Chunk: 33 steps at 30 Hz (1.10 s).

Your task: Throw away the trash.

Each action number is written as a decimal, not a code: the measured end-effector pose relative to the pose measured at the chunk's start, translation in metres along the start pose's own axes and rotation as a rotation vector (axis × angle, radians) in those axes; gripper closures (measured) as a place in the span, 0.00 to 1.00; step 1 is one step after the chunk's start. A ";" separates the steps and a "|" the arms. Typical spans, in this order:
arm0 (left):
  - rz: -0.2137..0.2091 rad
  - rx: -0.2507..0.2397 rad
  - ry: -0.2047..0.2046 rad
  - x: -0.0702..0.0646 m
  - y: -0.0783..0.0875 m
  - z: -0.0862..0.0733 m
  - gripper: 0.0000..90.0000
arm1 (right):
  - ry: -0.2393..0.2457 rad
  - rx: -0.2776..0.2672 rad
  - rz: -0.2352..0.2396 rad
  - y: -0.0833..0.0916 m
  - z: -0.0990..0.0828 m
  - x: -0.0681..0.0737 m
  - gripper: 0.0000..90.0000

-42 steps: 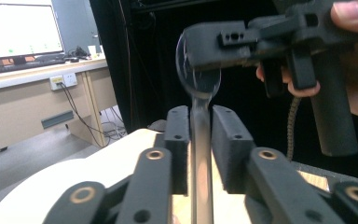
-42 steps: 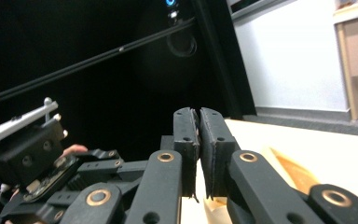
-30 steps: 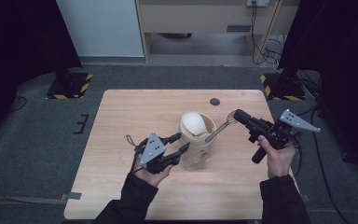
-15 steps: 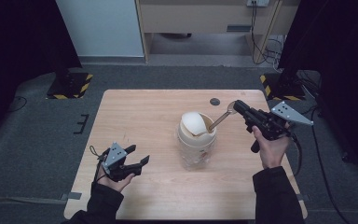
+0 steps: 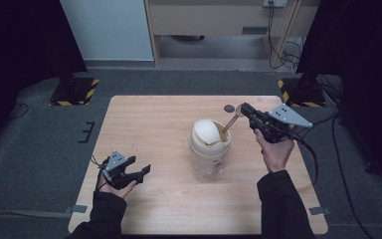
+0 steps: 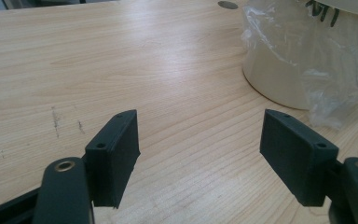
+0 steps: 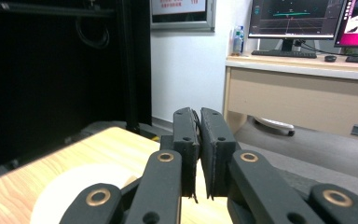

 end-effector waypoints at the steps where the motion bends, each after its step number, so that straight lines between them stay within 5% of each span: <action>1: -0.002 -0.001 0.000 0.000 0.000 0.000 0.31 | 0.004 0.012 0.000 -0.005 -0.003 0.001 0.95; 10: -0.001 -0.008 0.006 0.002 0.000 0.001 0.31 | 0.013 0.073 -0.001 -0.022 -0.016 0.009 0.94; 16: -0.001 -0.008 0.006 0.002 0.000 0.001 0.31 | -0.026 0.078 0.012 -0.028 -0.020 0.011 0.80; 25: 0.001 -0.001 0.008 0.004 0.000 0.000 0.31 | -0.086 -0.026 -0.052 0.006 -0.002 -0.007 0.58; 33: 0.019 0.036 0.007 0.010 -0.005 -0.004 0.28 | -0.146 -0.005 -0.089 0.034 -0.021 -0.027 0.33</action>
Point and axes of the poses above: each handheld gripper's, and its own axes: y roughly backward along the jaws, z roughly out of its top, x roughly to its left, the point moved 1 cm from there along -y, roughly forward along the jaws, and after that the axes turned 12 degrees about z, right-handed, at the moved point
